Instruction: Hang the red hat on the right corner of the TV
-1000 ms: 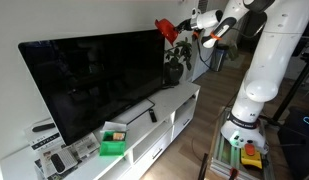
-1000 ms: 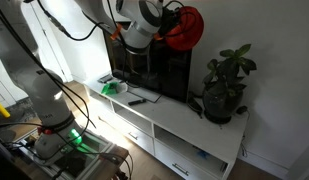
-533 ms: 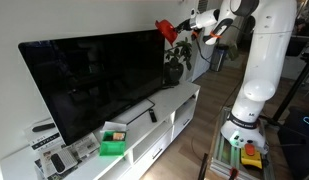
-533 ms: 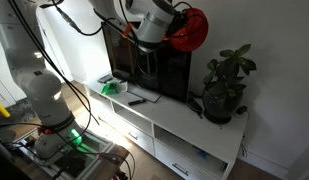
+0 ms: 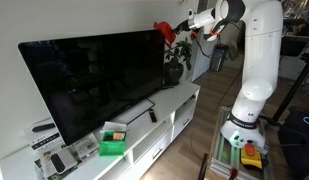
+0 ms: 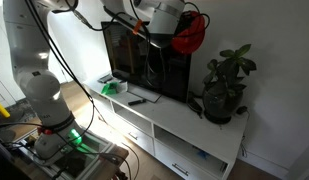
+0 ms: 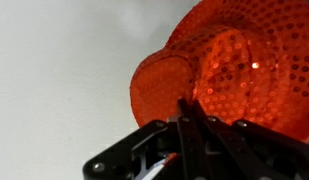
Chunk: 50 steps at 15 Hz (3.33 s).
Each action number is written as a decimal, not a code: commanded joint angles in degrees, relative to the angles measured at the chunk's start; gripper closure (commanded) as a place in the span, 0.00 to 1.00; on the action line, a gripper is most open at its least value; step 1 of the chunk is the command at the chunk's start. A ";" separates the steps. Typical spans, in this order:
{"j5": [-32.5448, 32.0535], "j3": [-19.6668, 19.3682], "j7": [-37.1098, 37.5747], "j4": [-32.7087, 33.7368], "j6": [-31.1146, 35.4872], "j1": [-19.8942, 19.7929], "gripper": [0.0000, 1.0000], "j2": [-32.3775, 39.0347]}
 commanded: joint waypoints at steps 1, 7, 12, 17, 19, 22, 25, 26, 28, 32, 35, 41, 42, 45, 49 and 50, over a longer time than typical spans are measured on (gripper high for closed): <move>-4.77 -0.48 3.32 6.07 2.32 -1.66 0.99 3.16; -8.23 -1.34 0.37 7.70 1.94 -2.13 0.99 4.45; -8.79 -1.53 -2.18 7.14 1.80 -1.96 0.99 4.71; -9.17 -1.42 -3.44 6.97 1.59 -1.91 0.83 5.22; -9.11 -1.34 -3.76 6.96 1.63 -1.88 0.64 5.56; -9.02 -1.29 -3.97 7.00 1.68 -1.83 0.56 6.03; -8.94 -1.28 -3.99 6.98 1.62 -1.78 0.33 6.26; -8.99 -1.29 -3.94 6.99 1.64 -1.76 0.27 6.29; -8.97 -1.30 -3.95 7.00 1.66 -1.78 0.12 6.35; -9.46 -1.45 -3.28 6.98 1.68 -1.64 0.00 6.37; -11.11 -1.99 -2.03 6.34 0.95 -0.89 0.00 5.66; -15.00 -3.91 -0.96 4.16 -0.01 0.99 0.00 2.33; -15.75 -4.43 -1.00 3.70 -0.35 1.43 0.00 1.50; -17.88 -6.07 0.22 2.49 -0.38 2.54 0.00 -0.83; -21.20 -8.66 4.25 0.57 -1.37 4.42 0.00 -4.40; -22.97 -9.77 5.78 -0.30 -2.81 5.59 0.00 -5.73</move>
